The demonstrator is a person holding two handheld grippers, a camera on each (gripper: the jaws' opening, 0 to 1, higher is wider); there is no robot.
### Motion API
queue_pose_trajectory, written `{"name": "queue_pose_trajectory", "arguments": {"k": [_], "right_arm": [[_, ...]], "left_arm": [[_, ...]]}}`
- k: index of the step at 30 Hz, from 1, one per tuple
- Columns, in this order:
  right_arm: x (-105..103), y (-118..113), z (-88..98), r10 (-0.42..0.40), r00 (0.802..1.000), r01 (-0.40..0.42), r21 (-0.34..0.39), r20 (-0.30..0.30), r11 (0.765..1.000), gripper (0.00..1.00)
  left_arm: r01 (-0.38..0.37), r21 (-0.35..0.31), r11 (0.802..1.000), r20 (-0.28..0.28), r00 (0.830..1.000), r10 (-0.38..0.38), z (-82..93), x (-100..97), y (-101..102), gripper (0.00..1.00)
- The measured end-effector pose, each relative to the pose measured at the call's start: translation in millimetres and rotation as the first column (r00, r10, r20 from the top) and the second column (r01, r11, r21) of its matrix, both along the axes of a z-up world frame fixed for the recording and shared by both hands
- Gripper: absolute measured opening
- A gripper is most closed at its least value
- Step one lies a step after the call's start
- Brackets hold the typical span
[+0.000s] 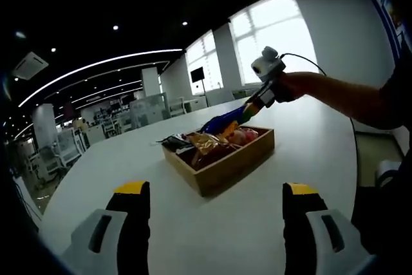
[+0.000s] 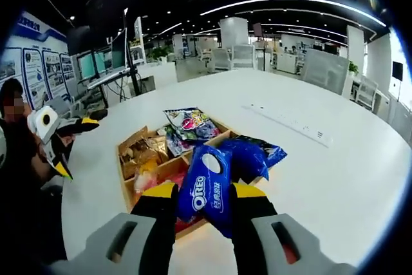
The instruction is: Pick up the scattered marshmallows, QQ candies, Oreo cookies, and mixed nuts on the table and sort them into separate containers
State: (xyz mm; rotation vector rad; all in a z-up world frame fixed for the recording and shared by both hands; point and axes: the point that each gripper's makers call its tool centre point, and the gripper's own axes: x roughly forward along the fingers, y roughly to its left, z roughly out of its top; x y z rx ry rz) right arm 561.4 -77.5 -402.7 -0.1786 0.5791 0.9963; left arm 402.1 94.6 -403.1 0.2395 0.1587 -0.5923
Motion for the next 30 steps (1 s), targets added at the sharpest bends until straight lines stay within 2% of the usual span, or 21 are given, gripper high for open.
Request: {"name": "queue_pose_trajectory", "arguments": {"k": [3,8,11,16,19,22,25,28,30], "right_arm": [[0.6,6.6,1.2,0.005,1.000,-0.005,0.002,-0.011,1.000,0.28],[4.8,14.3,3.2,0.021,1.000,-0.020,-0.038,0.022,0.999,0.28],[8.5,16.6,5.2,0.035,0.998,-0.032,-0.055,0.058,0.998,0.28],[10.7,20.6,6.5,0.050,0.996,-0.046,-0.048,0.075,0.998,0.28],[12.1,21.0,10.0,0.054,0.992,-0.048,-0.053,0.114,0.997,0.29],[15.8,19.3,14.9,0.051,0.985,-0.042,-0.059,0.165,0.997,0.30],[17.7,16.2,13.9,0.047,0.984,-0.035,-0.073,0.174,0.997,0.30],[27.8,7.3,19.7,0.018,0.970,0.003,-0.086,0.244,0.996,0.25],[27.2,1.8,23.7,-0.006,0.974,0.019,-0.054,0.227,0.998,0.22]], "left_arm": [[0.001,0.004,1.000,-0.004,1.000,-0.001,-1.6,0.2,0.0,0.88],[-0.005,0.033,0.999,-0.008,1.000,0.005,-5.0,2.5,2.6,0.86],[0.012,-0.022,1.000,0.000,1.000,-0.012,2.0,1.8,-1.8,0.89],[0.013,-0.013,1.000,0.002,1.000,-0.013,0.3,3.0,-2.2,0.88],[0.013,-0.011,1.000,-0.001,1.000,-0.013,-0.8,3.2,-2.1,0.88],[0.011,-0.008,1.000,-0.002,1.000,-0.011,-1.6,3.3,-1.7,0.88],[0.004,-0.004,1.000,-0.003,1.000,-0.004,-2.6,4.2,-0.4,0.88],[0.001,-0.008,1.000,0.001,1.000,-0.001,-2.0,4.5,-0.1,0.88],[0.004,-0.009,1.000,0.001,1.000,-0.004,-1.5,4.2,-1.3,0.88]]}}
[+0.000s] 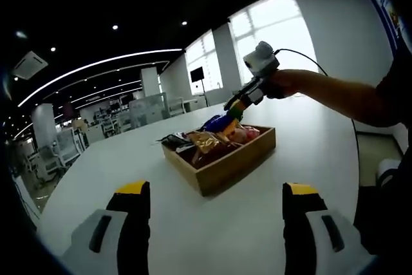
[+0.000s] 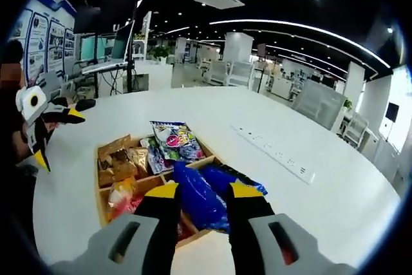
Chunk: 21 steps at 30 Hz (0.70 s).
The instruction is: Pick up the scattered marshmallows, QQ candies, Oreo cookies, and mixed nuts on the table and sort them into separate containers
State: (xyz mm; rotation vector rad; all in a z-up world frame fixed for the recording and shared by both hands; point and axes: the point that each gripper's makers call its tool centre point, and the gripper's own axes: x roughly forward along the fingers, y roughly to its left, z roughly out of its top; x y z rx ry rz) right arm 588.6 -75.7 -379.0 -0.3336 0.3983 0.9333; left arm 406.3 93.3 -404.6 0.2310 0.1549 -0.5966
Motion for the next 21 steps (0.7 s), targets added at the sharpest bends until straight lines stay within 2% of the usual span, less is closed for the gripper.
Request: {"name": "queue_pose_trajectory", "arguments": {"k": [2,5,9,10,12,15,21], "right_arm": [[-2.1,-1.5,3.1,0.002,1.000,-0.002,0.029,-0.016,1.000,0.21],[-3.7,-3.8,1.6,-0.001,1.000,0.002,0.020,-0.021,1.000,0.21],[-1.5,-18.1,-10.0,-0.048,0.999,0.047,-0.058,-0.018,0.997,0.21],[-1.5,-19.5,-11.5,-0.049,0.999,0.048,-0.056,-0.024,0.997,0.21],[-5.1,-18.4,-14.8,-0.058,0.995,0.057,-0.016,-0.075,0.998,0.20],[-1.4,-19.7,-12.8,-0.078,0.993,0.080,0.013,-0.091,0.997,0.20],[-1.3,-12.6,-14.2,-0.079,0.992,0.081,0.019,-0.095,0.997,0.19]], "left_arm": [[0.001,0.004,1.000,0.001,1.000,-0.001,0.5,0.2,-0.7,0.88],[0.004,0.000,1.000,0.006,1.000,-0.004,3.1,0.4,-2.2,0.88],[0.010,0.006,1.000,0.008,1.000,-0.010,3.5,0.0,-5.0,0.88],[0.011,0.006,1.000,0.009,1.000,-0.011,3.7,-0.2,-5.4,0.88],[0.012,0.007,1.000,0.008,1.000,-0.012,3.4,-0.5,-5.7,0.88],[0.010,0.015,1.000,0.007,1.000,-0.010,1.9,-0.8,-5.3,0.87],[0.012,0.011,1.000,0.008,1.000,-0.012,3.2,-2.4,-5.8,0.88]]}}
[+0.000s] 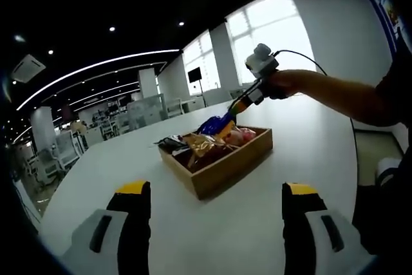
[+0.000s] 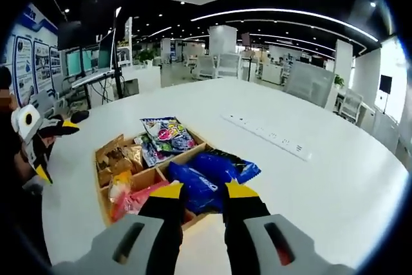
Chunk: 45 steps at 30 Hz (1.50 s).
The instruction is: Pick up the scattered marshmallows, QQ candies, Oreo cookies, and mixed nuts on the table and sort them into separate containers
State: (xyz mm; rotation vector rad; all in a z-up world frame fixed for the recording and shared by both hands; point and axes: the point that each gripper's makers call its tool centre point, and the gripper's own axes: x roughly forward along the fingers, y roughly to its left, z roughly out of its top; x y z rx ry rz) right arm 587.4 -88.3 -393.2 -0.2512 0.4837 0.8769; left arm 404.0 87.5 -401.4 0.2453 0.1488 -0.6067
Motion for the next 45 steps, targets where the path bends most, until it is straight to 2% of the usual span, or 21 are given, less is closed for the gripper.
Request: {"name": "queue_pose_trajectory", "arguments": {"k": [17,24,32,37,40,44,45], "right_arm": [[0.6,3.6,0.0,-0.024,1.000,0.024,0.014,0.004,1.000,0.20],[-0.8,4.0,0.6,-0.024,0.999,0.024,-0.007,0.029,1.000,0.22],[-2.7,1.5,5.1,-0.037,0.999,0.036,0.050,0.019,0.998,0.27],[-11.6,0.0,12.8,-0.041,0.999,0.040,0.096,0.008,0.995,0.35],[-13.7,-1.2,15.9,-0.043,0.999,0.040,0.100,0.029,0.994,0.46],[-20.9,-7.6,15.4,-0.045,0.998,0.040,0.095,0.044,0.995,0.52],[-21.4,-9.8,16.4,-0.053,0.997,0.048,0.100,0.051,0.994,0.58]], "left_arm": [[-0.006,0.000,1.000,0.003,1.000,0.006,1.8,0.6,2.2,0.88],[-0.010,0.002,1.000,0.004,1.000,0.010,2.0,-0.5,3.9,0.88],[-0.015,0.003,1.000,0.009,1.000,0.015,4.9,-1.1,5.5,0.88],[-0.014,0.006,1.000,0.007,1.000,0.014,5.0,-1.2,4.9,0.88],[-0.010,0.004,1.000,0.010,1.000,0.010,6.9,-1.8,3.3,0.88],[-0.010,0.005,1.000,0.010,1.000,0.010,7.6,-1.9,3.4,0.88],[-0.012,0.005,1.000,0.009,1.000,0.012,7.4,-1.8,3.9,0.88]]}}
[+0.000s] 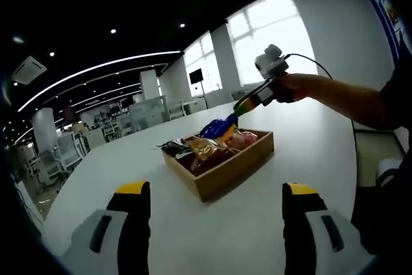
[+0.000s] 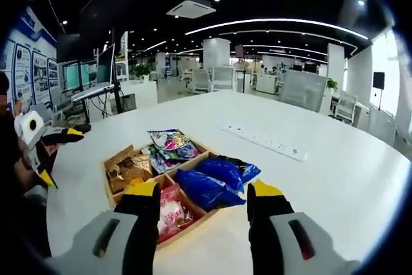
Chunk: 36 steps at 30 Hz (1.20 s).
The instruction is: Pick up the scattered marshmallows, QQ candies, Oreo cookies, and mixed nuts on the table and sort them into separate containers
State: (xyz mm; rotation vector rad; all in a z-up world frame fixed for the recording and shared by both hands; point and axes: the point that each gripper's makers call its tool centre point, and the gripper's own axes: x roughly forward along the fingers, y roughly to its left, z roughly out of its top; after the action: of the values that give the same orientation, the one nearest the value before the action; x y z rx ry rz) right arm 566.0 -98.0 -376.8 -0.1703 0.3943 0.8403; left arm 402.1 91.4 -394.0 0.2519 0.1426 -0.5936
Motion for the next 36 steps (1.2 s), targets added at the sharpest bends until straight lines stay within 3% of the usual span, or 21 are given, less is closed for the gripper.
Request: {"name": "queue_pose_trajectory", "arguments": {"k": [3,12,23,36], "right_arm": [[-7.0,-3.6,2.6,-0.016,1.000,0.016,0.026,0.009,1.000,0.72],[-38.7,-8.2,9.6,0.000,0.999,-0.001,0.021,0.050,1.000,0.86],[-85.2,-23.0,-15.7,0.010,1.000,-0.010,0.010,0.029,1.000,0.89],[-118.0,-44.7,-6.9,-0.023,0.999,0.022,0.006,0.045,1.000,0.90]], "left_arm": [[-0.002,0.003,1.000,0.000,1.000,0.002,0.0,0.0,0.9,0.88],[-0.004,0.004,1.000,-0.002,1.000,0.004,0.6,0.8,1.8,0.88],[-0.014,0.002,1.000,0.000,1.000,0.014,2.3,2.3,6.7,0.89],[-0.015,0.017,1.000,-0.002,1.000,0.015,6.1,2.0,11.9,0.90]]}}
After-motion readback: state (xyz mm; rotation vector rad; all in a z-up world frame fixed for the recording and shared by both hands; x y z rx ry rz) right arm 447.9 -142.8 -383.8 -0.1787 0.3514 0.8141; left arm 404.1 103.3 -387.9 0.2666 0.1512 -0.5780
